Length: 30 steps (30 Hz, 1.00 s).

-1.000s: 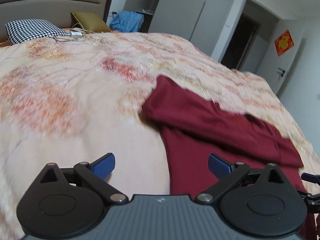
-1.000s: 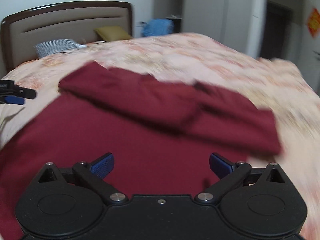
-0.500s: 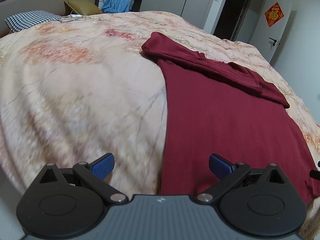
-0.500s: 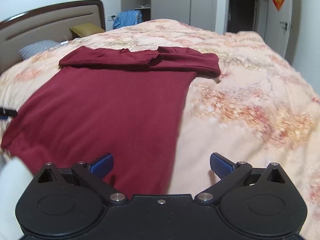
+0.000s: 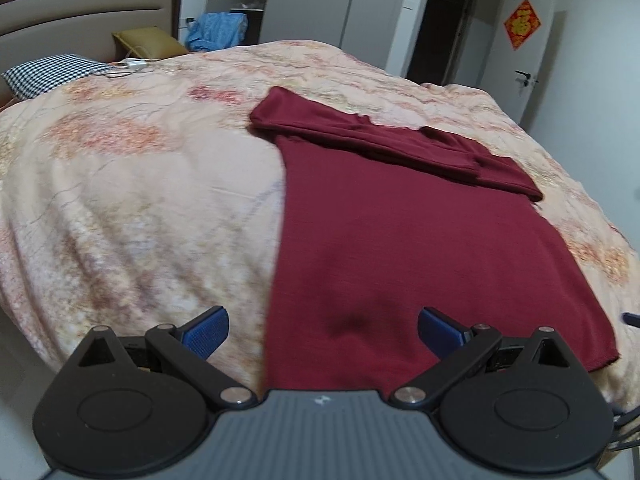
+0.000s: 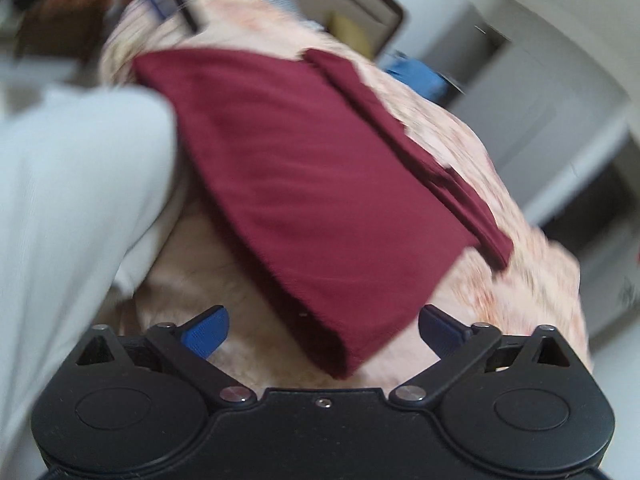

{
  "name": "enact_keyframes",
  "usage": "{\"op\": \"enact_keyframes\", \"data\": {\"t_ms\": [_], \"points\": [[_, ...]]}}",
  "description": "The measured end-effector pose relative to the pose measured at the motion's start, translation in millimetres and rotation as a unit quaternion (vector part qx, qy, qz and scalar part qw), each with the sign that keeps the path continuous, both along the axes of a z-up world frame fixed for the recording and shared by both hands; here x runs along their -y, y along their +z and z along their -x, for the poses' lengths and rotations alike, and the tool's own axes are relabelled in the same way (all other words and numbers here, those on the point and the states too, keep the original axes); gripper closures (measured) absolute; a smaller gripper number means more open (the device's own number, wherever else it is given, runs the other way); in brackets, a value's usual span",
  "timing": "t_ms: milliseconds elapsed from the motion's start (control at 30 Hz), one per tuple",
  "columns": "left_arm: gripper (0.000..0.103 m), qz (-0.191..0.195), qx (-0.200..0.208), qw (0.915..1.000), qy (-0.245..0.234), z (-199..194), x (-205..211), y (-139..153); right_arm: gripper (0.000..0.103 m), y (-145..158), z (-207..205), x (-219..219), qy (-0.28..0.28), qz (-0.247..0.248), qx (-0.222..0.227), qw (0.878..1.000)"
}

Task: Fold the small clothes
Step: 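Grasp the shirt hem corners with the left and right grippers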

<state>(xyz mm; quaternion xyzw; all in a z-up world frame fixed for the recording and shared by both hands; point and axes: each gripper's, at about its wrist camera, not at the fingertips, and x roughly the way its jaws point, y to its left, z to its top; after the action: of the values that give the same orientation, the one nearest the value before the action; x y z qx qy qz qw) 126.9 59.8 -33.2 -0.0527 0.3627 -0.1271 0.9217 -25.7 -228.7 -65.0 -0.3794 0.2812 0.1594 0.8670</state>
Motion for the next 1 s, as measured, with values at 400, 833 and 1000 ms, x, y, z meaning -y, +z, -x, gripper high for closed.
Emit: {"op": "enact_keyframes", "data": {"t_ms": [400,833,1000], "points": [[0.0,0.007,0.008,0.9992,-0.038,8.4,36.8,13.9,0.031,-19.8,-14.2,-14.5,0.043,0.027,0.034,0.998],[0.0,-0.004,0.065,0.991,-0.117,38.6,61.3,13.3,0.095,47.2,-43.3,1.8,-0.02,-0.199,-0.017,0.98],[0.0,-0.069,0.115,0.9798,-0.148,52.7,104.0,4.4,0.097,81.9,-70.2,14.7,-0.06,-0.291,-0.042,0.954]]}}
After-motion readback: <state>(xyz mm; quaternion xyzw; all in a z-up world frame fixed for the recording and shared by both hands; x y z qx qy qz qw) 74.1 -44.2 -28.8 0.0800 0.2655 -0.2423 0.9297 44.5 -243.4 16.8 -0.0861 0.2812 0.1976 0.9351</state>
